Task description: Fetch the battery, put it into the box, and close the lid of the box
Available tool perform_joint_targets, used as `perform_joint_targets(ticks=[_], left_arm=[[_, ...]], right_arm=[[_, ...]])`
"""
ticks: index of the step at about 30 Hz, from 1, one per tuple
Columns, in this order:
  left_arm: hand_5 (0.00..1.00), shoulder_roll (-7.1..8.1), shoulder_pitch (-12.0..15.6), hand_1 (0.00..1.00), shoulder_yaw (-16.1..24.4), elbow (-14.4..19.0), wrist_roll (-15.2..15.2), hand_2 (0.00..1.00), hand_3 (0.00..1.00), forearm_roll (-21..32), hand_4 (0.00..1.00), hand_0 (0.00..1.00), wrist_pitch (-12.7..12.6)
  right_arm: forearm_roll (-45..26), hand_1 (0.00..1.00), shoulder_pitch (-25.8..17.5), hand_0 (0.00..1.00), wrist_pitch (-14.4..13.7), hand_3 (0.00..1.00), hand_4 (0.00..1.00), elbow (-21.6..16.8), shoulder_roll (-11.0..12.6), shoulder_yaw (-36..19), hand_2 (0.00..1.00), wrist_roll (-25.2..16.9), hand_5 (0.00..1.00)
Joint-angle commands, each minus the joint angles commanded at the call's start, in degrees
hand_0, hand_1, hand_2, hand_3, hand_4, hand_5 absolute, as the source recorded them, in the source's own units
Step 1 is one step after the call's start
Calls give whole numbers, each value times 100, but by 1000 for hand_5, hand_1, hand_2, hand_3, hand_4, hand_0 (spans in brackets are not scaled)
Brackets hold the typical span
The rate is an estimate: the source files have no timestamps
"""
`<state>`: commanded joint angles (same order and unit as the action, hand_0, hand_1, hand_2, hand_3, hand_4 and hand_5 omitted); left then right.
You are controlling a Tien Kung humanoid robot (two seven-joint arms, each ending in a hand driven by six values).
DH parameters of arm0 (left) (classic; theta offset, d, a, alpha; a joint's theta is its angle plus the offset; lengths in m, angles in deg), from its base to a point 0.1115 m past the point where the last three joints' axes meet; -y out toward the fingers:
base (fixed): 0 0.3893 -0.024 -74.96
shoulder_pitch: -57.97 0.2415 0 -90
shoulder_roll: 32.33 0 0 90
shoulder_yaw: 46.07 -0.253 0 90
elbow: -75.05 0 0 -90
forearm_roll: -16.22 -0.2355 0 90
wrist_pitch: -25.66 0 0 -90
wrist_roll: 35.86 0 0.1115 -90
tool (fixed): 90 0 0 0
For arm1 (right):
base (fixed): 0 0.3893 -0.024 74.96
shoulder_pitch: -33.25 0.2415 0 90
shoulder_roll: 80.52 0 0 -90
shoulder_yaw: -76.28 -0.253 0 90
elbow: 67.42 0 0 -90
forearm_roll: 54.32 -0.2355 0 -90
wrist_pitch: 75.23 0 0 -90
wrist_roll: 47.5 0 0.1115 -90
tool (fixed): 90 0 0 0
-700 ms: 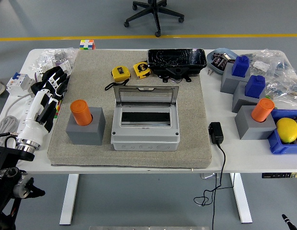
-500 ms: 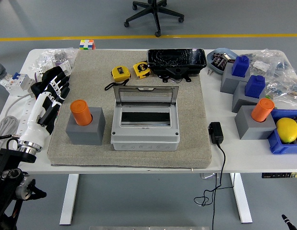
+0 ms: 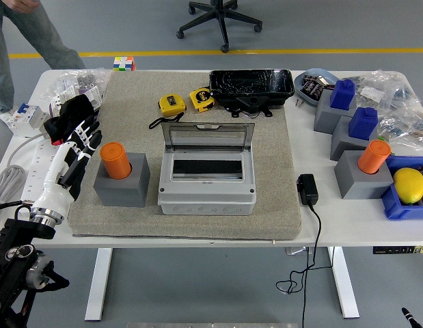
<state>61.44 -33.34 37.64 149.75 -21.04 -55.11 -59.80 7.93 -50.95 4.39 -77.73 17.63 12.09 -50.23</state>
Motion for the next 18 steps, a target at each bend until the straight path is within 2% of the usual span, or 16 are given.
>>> perform_joint_targets(ticks=[11, 18], left_arm=[[657, -11, 28, 998, -173, 173, 59, 998, 998, 73, 998, 948, -54], [646, -45, -55, 998, -337, 28, 86, 998, 998, 63, 998, 947, -100]], right_arm=[[9, 911, -9, 921, -6, 898, 998, 0, 11, -4, 874, 9, 998], [9, 912, 6, 921, -5, 897, 998, 0, -3, -24, 873, 6, 998]])
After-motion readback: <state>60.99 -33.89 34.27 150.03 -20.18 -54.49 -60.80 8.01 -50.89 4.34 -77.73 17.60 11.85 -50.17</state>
